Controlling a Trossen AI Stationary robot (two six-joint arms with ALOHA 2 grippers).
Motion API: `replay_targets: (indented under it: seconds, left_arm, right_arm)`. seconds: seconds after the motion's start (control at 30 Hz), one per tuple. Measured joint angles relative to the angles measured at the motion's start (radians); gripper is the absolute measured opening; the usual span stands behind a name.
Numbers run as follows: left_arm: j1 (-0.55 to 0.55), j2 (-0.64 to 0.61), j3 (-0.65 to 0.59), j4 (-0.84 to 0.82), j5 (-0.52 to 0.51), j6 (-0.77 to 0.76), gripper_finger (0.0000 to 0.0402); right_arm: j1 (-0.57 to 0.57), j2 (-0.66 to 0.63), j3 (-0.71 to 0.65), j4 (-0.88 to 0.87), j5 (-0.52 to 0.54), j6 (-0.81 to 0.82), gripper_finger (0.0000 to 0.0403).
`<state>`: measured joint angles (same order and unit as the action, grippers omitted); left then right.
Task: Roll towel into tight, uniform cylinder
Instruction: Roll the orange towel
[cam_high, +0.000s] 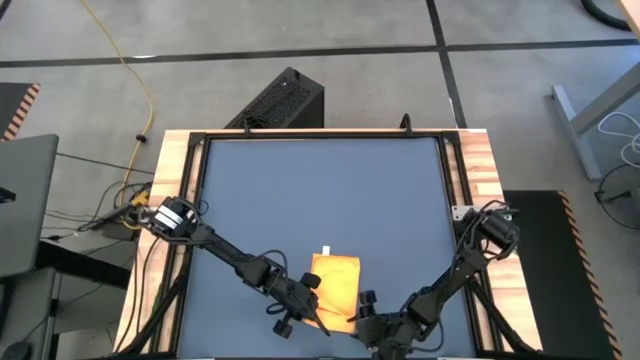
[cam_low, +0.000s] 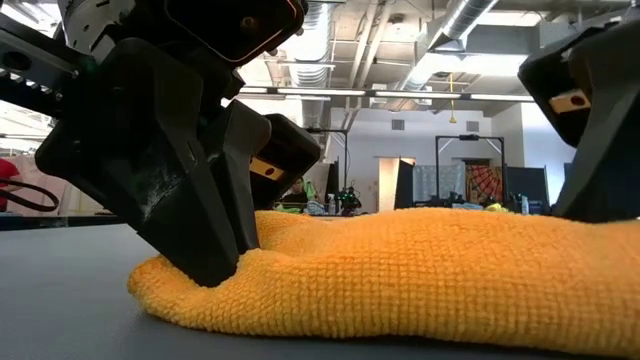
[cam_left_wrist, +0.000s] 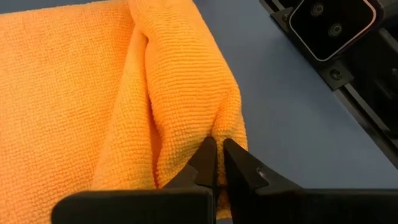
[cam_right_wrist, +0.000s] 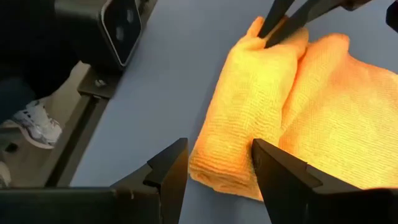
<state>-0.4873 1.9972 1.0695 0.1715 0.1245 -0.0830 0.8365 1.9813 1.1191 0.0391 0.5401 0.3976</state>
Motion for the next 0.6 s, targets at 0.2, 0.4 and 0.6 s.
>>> replay_targets:
  seconds: [0.2,0.4,0.6]
  left_arm:
    - [0.003,0.0,0.0,0.002,0.001,0.0,0.0]
    - [0.005,0.0,0.0,0.002,0.011,0.0,0.0]
    - [0.005,0.0,0.0,0.002,0.022,-0.001,0.0]
  right_arm:
    - [0.001,0.002,0.0,-0.009,-0.01,0.003,0.0203]
    - [0.001,0.002,0.0,-0.031,-0.015,0.005,0.0203]
    - [0.008,-0.032,0.022,-0.033,-0.001,-0.015,0.0203]
